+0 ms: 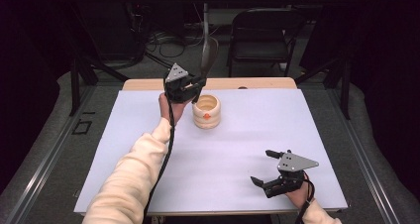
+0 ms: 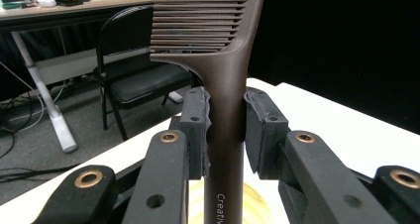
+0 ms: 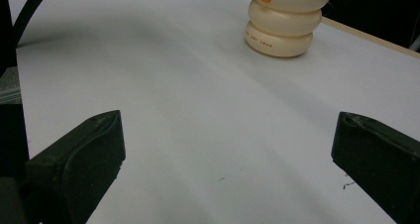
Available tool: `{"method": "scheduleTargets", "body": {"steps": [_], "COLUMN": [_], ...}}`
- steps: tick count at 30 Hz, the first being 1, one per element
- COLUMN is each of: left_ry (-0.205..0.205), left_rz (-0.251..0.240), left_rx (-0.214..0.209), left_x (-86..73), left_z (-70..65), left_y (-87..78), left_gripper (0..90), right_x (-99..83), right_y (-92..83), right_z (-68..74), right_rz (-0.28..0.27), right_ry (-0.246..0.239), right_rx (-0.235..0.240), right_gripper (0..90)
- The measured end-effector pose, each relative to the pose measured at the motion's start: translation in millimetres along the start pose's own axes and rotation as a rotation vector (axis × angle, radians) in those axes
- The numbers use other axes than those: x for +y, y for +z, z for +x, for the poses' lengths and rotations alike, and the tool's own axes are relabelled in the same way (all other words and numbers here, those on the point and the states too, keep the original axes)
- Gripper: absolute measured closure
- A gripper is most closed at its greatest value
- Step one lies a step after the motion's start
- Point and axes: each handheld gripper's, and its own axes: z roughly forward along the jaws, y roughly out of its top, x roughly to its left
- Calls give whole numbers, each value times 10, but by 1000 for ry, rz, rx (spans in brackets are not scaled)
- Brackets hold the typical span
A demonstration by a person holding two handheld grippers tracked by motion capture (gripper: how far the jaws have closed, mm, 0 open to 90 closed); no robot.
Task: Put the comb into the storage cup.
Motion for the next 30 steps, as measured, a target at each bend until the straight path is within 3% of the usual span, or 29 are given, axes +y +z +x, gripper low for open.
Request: {"method": "scheduleTargets", "body": {"steps": [30], "left_ry": [-15], "left_rz": [-50], "left_rx": [9], "left_x": [-34], "left_z": [17], "left_y": [169], "left_gripper": [727], "right_x": [0], "right_y": [-1], "right_z": [-1], "right_rz": [-1], "right_ry": [-1], "right_rx": [0], "right_gripper": [0]}}
